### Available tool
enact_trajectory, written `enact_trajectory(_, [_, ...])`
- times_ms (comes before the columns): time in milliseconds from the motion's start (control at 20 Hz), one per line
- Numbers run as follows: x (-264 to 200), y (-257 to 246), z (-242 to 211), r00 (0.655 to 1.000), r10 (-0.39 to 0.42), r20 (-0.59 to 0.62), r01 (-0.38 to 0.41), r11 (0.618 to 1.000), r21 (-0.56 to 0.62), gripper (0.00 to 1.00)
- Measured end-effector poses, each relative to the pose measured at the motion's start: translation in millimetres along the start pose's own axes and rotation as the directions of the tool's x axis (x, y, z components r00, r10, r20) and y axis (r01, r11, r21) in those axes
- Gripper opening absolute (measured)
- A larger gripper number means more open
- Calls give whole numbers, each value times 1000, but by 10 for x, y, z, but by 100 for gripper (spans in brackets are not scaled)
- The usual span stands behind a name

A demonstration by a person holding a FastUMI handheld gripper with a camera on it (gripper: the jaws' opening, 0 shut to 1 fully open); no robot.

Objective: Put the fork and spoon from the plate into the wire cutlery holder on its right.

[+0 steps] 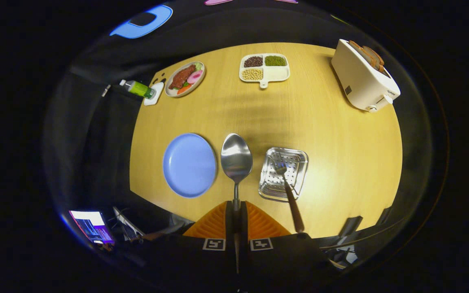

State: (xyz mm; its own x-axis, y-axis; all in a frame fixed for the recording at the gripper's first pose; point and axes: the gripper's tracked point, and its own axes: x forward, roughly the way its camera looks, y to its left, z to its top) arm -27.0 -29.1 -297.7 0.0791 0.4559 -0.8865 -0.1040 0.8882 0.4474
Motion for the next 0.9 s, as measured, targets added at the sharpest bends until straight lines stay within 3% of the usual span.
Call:
enact_trajectory(200, [16,-328,-154,985,-70,-158,61,996,-59,7])
enact_trajectory(450, [125,-524,-127,943,-122,-310,92,989,-112,7])
enact_trajectory(900, [388,-657,-20,869,-166,-466,123,985,-122,7])
